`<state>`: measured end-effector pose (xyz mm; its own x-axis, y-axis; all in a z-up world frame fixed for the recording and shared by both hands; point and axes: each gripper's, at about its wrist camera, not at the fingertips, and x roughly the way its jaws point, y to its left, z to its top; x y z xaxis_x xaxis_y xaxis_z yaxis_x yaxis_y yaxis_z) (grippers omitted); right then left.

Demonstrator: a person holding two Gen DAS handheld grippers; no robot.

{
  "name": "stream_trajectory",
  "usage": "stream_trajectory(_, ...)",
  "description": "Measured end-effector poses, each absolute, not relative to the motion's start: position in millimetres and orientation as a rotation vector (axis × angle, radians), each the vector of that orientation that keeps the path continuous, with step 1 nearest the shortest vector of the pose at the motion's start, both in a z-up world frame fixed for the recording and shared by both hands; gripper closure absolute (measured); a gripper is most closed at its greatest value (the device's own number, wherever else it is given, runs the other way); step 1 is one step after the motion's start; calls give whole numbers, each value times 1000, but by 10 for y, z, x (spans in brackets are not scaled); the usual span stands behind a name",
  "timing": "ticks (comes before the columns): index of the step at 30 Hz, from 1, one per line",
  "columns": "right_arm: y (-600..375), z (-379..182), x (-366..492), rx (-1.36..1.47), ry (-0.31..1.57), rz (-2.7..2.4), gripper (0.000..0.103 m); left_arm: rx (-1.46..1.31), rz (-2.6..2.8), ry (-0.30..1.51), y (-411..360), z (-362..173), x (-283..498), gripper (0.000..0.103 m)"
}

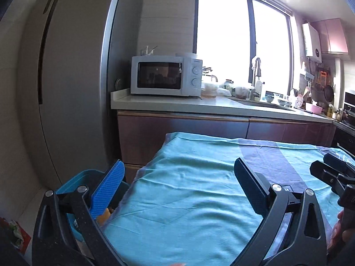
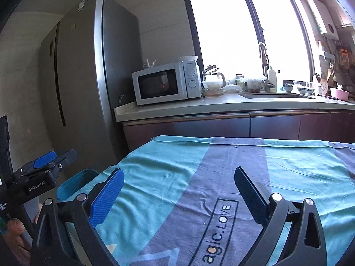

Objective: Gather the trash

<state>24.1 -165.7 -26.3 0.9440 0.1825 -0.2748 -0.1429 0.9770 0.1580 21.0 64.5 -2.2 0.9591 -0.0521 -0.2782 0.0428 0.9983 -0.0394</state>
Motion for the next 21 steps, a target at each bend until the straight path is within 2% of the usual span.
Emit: stream_trajectory(21,-2008,-243,-104,150,213,35,7,29,-94,234,155,-49,39,6)
